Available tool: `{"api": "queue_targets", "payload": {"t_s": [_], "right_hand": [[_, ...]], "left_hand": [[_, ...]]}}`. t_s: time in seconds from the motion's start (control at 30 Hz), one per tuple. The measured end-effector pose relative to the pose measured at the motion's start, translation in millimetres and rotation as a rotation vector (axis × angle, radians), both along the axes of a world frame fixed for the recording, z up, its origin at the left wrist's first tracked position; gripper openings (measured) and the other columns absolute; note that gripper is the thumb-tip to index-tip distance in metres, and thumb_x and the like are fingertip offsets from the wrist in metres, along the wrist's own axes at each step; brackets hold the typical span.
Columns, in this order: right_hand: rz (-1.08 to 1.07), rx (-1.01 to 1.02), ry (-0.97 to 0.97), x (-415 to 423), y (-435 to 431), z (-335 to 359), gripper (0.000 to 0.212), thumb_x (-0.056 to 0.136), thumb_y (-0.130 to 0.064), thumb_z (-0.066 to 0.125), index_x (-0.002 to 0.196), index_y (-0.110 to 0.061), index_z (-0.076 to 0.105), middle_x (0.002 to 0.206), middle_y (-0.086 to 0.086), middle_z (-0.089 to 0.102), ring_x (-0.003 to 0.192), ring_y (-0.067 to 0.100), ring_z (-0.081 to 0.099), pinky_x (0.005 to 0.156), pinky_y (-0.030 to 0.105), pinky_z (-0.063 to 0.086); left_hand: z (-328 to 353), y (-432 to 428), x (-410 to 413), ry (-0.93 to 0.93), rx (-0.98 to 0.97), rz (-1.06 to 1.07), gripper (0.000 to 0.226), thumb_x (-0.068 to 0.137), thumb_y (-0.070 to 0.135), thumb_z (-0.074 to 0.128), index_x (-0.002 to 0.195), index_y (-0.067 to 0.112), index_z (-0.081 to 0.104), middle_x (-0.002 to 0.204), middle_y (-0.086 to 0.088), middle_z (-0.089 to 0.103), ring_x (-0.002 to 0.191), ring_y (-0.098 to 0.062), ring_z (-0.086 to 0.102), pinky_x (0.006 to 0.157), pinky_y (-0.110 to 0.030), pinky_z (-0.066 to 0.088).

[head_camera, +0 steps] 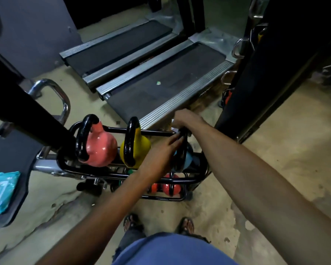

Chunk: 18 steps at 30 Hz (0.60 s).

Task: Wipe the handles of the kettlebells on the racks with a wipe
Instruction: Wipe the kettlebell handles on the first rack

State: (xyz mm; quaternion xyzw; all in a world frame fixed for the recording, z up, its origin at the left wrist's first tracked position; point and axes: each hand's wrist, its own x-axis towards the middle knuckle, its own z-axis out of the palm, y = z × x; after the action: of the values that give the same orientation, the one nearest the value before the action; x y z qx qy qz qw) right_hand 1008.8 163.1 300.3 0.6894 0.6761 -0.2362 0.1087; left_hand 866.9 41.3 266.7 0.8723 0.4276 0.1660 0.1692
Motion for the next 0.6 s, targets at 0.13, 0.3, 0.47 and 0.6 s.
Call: {"api": "queue_targets", "payload": {"t_s": [0.13, 0.3, 0.47, 0.6], "right_hand": [[0.126, 0.118, -0.177, -12, -2, 3, 0.03, 0.098, -0.018, 0.054, 0.126, -0.013, 0.066, 0.136, 0.007, 0.062, 0.124, 0.027, 0.06, 0.093, 0.034, 0.049], [-0.188, 0.225, 0.058, 14, -14, 3, 0.029, 0.093, -0.021, 0.057, 0.117, -0.009, 0.069, 0.125, 0.014, 0.066, 0.114, 0.033, 0.064, 0.079, 0.032, 0.046], [-0.918, 0.272, 0.673, 24, -45, -33, 0.031, 0.093, -0.024, 0.056, 0.108, -0.001, 0.07, 0.107, 0.019, 0.072, 0.101, 0.037, 0.067, 0.074, 0.032, 0.051], [-1.289, -0.212, 1.526, 17, -61, -55, 0.039, 0.104, -0.021, 0.042, 0.109, 0.008, 0.068, 0.081, 0.018, 0.074, 0.071, 0.027, 0.075, 0.058, 0.028, 0.059]], "left_hand": [[-1, 3, 5, -0.007, -0.045, 0.017, 0.059, 0.088, 0.02, 0.074, 0.143, 0.025, 0.051, 0.151, 0.005, 0.045, 0.12, -0.018, 0.061, 0.093, -0.03, 0.056], [9, 9, 5, 0.071, -0.082, 0.031, 0.06, 0.093, 0.018, 0.066, 0.15, 0.022, 0.045, 0.16, 0.007, 0.034, 0.127, -0.022, 0.056, 0.093, -0.039, 0.055], [18, 11, 2, 0.04, -0.12, 0.017, 0.059, 0.096, 0.027, 0.064, 0.151, 0.02, 0.044, 0.161, 0.008, 0.033, 0.14, -0.016, 0.043, 0.106, -0.034, 0.046], [19, 9, 4, 0.068, -0.138, 0.006, 0.06, 0.097, 0.034, 0.062, 0.153, 0.023, 0.041, 0.163, 0.008, 0.029, 0.143, -0.017, 0.039, 0.108, -0.035, 0.043]]}}
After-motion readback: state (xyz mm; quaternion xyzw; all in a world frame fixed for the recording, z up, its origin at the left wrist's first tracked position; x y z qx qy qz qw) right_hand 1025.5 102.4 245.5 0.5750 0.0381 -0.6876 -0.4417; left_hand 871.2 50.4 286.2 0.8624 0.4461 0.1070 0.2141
